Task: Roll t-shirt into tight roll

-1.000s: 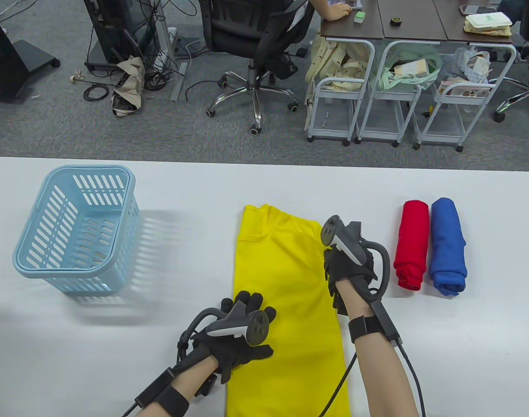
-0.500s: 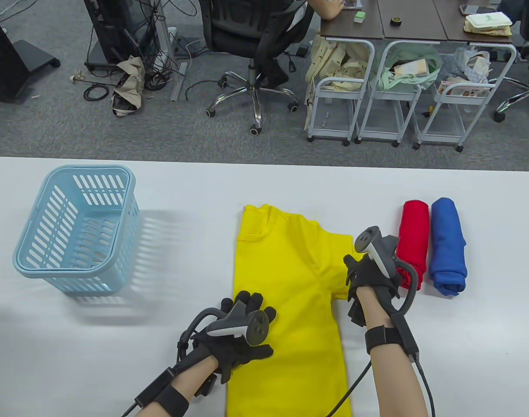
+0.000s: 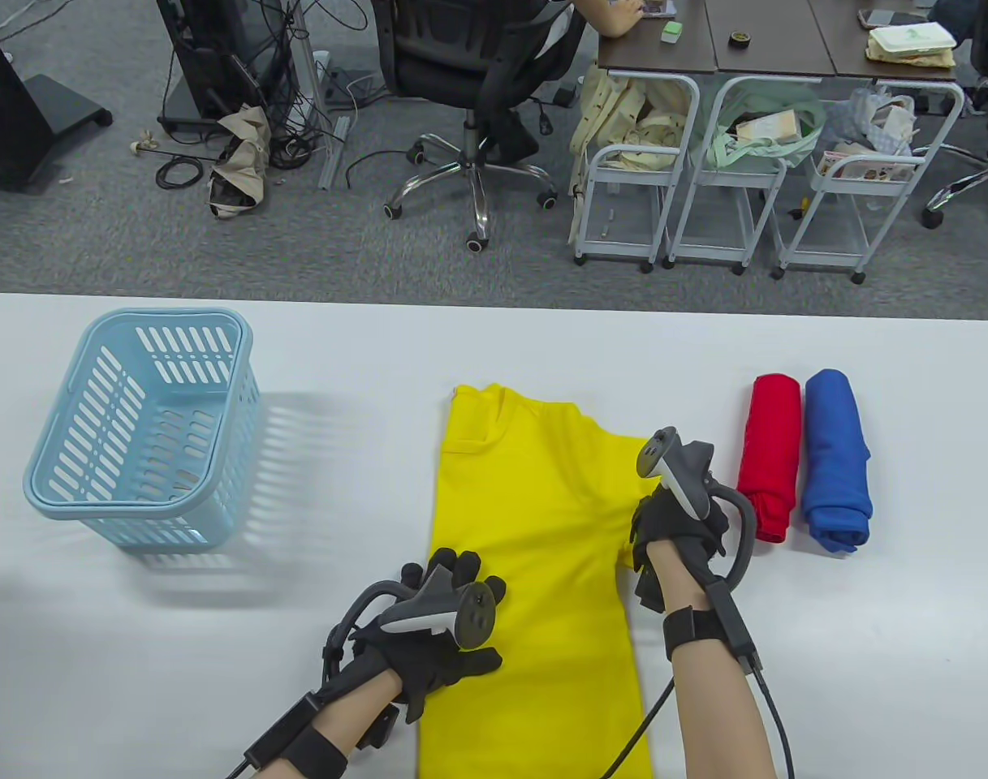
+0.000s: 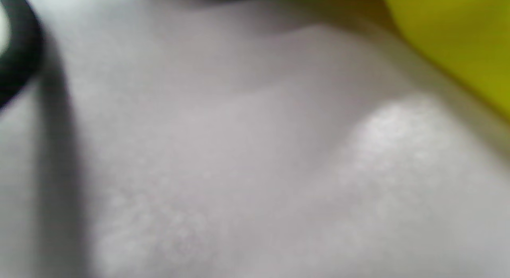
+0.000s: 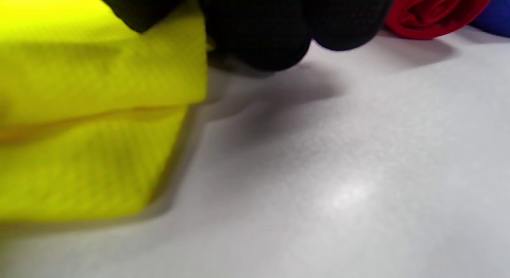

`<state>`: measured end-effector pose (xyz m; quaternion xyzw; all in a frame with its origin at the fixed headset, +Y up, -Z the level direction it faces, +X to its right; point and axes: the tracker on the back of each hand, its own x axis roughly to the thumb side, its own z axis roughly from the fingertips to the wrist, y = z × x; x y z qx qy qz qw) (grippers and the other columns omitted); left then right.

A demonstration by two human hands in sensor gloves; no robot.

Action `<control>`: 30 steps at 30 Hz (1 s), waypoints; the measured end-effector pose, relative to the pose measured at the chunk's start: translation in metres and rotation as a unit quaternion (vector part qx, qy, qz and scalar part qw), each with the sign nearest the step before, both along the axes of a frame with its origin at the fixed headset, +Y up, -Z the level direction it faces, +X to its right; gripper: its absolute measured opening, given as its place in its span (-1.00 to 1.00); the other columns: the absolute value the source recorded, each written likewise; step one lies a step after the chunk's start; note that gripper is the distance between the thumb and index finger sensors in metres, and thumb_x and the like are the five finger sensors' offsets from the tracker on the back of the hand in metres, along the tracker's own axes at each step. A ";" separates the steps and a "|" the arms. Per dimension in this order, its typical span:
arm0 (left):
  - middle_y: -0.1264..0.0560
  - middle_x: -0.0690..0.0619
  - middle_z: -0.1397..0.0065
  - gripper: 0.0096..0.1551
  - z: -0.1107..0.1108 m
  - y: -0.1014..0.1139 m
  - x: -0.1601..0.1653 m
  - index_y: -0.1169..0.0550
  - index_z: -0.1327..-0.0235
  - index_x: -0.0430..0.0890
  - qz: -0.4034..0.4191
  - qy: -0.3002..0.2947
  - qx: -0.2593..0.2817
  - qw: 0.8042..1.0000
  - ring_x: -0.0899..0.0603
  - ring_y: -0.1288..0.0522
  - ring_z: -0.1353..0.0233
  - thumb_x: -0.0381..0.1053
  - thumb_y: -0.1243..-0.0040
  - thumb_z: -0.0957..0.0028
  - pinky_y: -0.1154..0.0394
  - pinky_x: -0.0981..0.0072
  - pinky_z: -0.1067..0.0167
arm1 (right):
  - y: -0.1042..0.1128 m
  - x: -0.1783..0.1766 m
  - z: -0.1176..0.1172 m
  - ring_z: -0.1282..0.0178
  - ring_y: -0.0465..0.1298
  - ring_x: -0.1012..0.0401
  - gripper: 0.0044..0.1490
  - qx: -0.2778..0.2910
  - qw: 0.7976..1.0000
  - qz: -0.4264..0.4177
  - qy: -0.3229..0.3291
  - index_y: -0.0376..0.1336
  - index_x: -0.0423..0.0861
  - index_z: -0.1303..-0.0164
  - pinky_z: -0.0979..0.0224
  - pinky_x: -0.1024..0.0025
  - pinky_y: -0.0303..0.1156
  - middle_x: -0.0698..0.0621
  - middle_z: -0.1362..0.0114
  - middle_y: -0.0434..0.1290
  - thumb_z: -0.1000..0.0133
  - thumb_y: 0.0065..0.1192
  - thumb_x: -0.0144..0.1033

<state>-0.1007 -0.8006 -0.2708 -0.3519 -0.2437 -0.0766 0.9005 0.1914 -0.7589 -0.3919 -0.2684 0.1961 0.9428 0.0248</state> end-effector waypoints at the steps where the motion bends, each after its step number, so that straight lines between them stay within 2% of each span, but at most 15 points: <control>1: 0.70 -0.09 -0.57 -0.02 0.000 0.000 0.000 0.60 -0.45 0.18 0.001 0.000 -0.001 1.000 -0.36 0.62 -0.57 0.54 0.65 -0.03 0.44 -0.36 -0.45 | 0.001 0.001 0.000 0.05 0.56 0.29 -0.46 -0.001 1.000 0.001 0.003 0.27 -0.07 -0.24 -0.18 0.16 0.47 -0.01 -0.22 0.42 -0.18 0.13 0.01; 4: 0.70 -0.09 -0.57 -0.02 -0.001 0.000 0.001 0.61 -0.44 0.17 -0.001 -0.001 -0.001 1.000 -0.36 0.62 -0.57 0.54 0.65 -0.03 0.45 -0.37 -0.44 | 0.016 0.002 0.004 0.05 0.57 0.30 -0.46 0.029 0.999 -0.040 0.004 0.25 -0.07 -0.26 -0.18 0.18 0.48 -0.01 -0.23 0.42 -0.19 0.11 0.01; 6: 0.71 -0.10 -0.56 -0.02 -0.002 -0.001 0.002 0.61 -0.44 0.17 -0.001 -0.001 -0.003 1.000 -0.36 0.63 -0.57 0.54 0.66 -0.03 0.45 -0.37 -0.44 | 0.039 -0.006 0.009 0.06 0.57 0.31 -0.46 0.070 0.994 -0.080 0.039 0.25 -0.05 -0.26 -0.17 0.19 0.49 0.02 -0.22 0.43 -0.19 0.11 0.04; 8: 0.71 -0.09 -0.56 -0.02 -0.002 -0.001 0.003 0.62 -0.43 0.17 -0.001 -0.001 -0.005 1.000 -0.36 0.63 -0.56 0.54 0.66 -0.03 0.46 -0.37 -0.43 | 0.056 -0.020 0.012 0.04 0.59 0.28 -0.47 0.087 0.941 -0.275 0.178 0.30 -0.02 -0.27 -0.21 0.17 0.49 0.02 -0.25 0.45 -0.20 0.10 0.04; 9: 0.71 -0.09 -0.56 -0.02 -0.002 -0.001 0.003 0.62 -0.44 0.17 0.000 -0.001 -0.005 1.000 -0.36 0.63 -0.56 0.54 0.66 -0.03 0.46 -0.37 -0.43 | 0.061 -0.025 0.015 -0.01 0.60 0.24 -0.46 0.074 0.899 -0.368 0.225 0.30 -0.02 -0.31 -0.23 0.14 0.48 -0.02 -0.30 0.45 -0.23 0.06 0.03; 10: 0.71 -0.09 -0.56 -0.02 -0.002 -0.001 0.002 0.62 -0.44 0.17 0.000 -0.001 -0.005 1.000 -0.36 0.63 -0.56 0.54 0.66 -0.03 0.46 -0.37 -0.43 | 0.066 -0.031 0.024 -0.09 0.60 0.13 -0.37 0.057 0.865 -0.447 0.221 0.30 -0.10 -0.38 -0.25 0.06 0.45 -0.12 -0.36 0.42 -0.25 0.02 0.04; 11: 0.71 -0.09 -0.56 -0.02 -0.003 -0.001 0.003 0.62 -0.43 0.17 0.000 -0.001 -0.005 1.000 -0.36 0.63 -0.56 0.54 0.66 -0.03 0.46 -0.37 -0.43 | 0.071 -0.035 0.031 -0.15 0.57 0.04 -0.35 0.068 0.856 -0.468 0.211 0.28 -0.14 -0.43 -0.29 -0.01 0.41 -0.18 -0.41 0.39 -0.26 0.01 0.00; 14: 0.71 -0.09 -0.56 -0.02 -0.003 -0.001 0.002 0.61 -0.44 0.17 0.002 -0.001 -0.006 1.000 -0.36 0.63 -0.56 0.54 0.65 -0.03 0.46 -0.37 -0.43 | 0.070 -0.037 0.040 -0.38 0.49 -0.02 -0.32 0.076 0.900 -0.352 0.246 0.19 -0.09 -0.55 -0.40 -0.05 0.34 -0.16 -0.57 0.28 -0.26 -0.05 -0.01; 16: 0.70 -0.08 -0.57 -0.02 -0.003 -0.001 0.002 0.60 -0.45 0.18 0.005 0.000 -0.003 1.000 -0.36 0.62 -0.57 0.54 0.64 -0.03 0.46 -0.36 -0.44 | 0.054 -0.045 0.050 -0.62 0.28 -0.18 -0.28 0.046 0.923 -0.274 0.266 0.15 -0.09 -0.59 -0.48 -0.15 0.22 -0.21 -0.68 0.14 -0.24 -0.03 -0.05; 20: 0.66 -0.07 -0.61 -0.03 -0.006 0.001 0.001 0.56 -0.48 0.20 0.006 -0.001 0.016 1.000 -0.34 0.58 -0.60 0.54 0.63 -0.03 0.42 -0.34 -0.48 | 0.009 -0.068 0.071 -0.72 -0.24 -0.19 -0.08 -0.089 0.912 -0.216 0.336 -0.21 -0.13 -0.71 -0.57 -0.20 -0.01 -0.19 -0.71 -0.28 -0.23 -0.12 0.03; 21: 0.63 -0.04 -0.63 -0.04 -0.007 0.002 0.000 0.54 -0.50 0.22 0.001 0.005 0.033 0.999 -0.32 0.55 -0.63 0.54 0.62 -0.02 0.38 -0.35 -0.50 | 0.000 -0.071 0.075 -0.71 -0.27 -0.18 -0.05 -0.122 0.912 -0.175 0.351 -0.29 -0.12 -0.70 -0.58 -0.19 -0.02 -0.19 -0.70 -0.34 -0.23 -0.16 0.08; 22: 0.58 -0.03 -0.68 -0.07 -0.009 0.005 -0.001 0.50 -0.52 0.25 -0.013 0.017 0.061 0.998 -0.33 0.51 -0.65 0.53 0.63 -0.03 0.35 -0.35 -0.51 | -0.013 -0.073 0.076 -0.70 -0.39 -0.14 -0.01 -0.154 0.912 -0.102 0.366 -0.49 -0.06 -0.62 -0.59 -0.18 -0.16 -0.16 -0.65 -0.50 -0.24 -0.23 0.14; 24: 0.50 -0.09 -0.72 -0.09 -0.012 0.012 -0.003 0.42 -0.60 0.20 -0.036 0.034 0.096 0.994 -0.35 0.46 -0.67 0.49 0.61 -0.08 0.31 -0.36 -0.52 | -0.020 -0.073 0.070 -0.69 -0.48 -0.09 0.01 -0.148 0.915 -0.043 0.372 -0.65 -0.01 -0.51 -0.60 -0.17 -0.24 -0.11 -0.60 -0.62 -0.23 -0.31 0.18; 26: 0.46 -0.08 -0.75 -0.12 -0.013 0.018 -0.008 0.37 -0.63 0.20 -0.033 0.041 0.124 0.991 -0.34 0.42 -0.69 0.45 0.54 -0.14 0.27 -0.35 -0.54 | -0.018 -0.071 0.061 -0.68 -0.53 -0.09 -0.02 -0.143 0.927 -0.069 0.340 -0.63 0.05 -0.52 -0.60 -0.18 -0.26 -0.06 -0.62 -0.60 -0.24 -0.28 0.15; 30: 0.40 -0.10 -0.77 -0.11 -0.009 0.022 -0.018 0.31 -0.66 0.19 0.014 0.059 0.097 0.993 -0.35 0.36 -0.71 0.45 0.53 -0.12 0.21 -0.34 -0.56 | -0.016 -0.067 0.037 -0.68 -0.55 -0.06 -0.04 -0.148 0.938 -0.064 0.307 -0.61 0.09 -0.51 -0.62 -0.18 -0.31 -0.02 -0.63 -0.59 -0.24 -0.26 0.12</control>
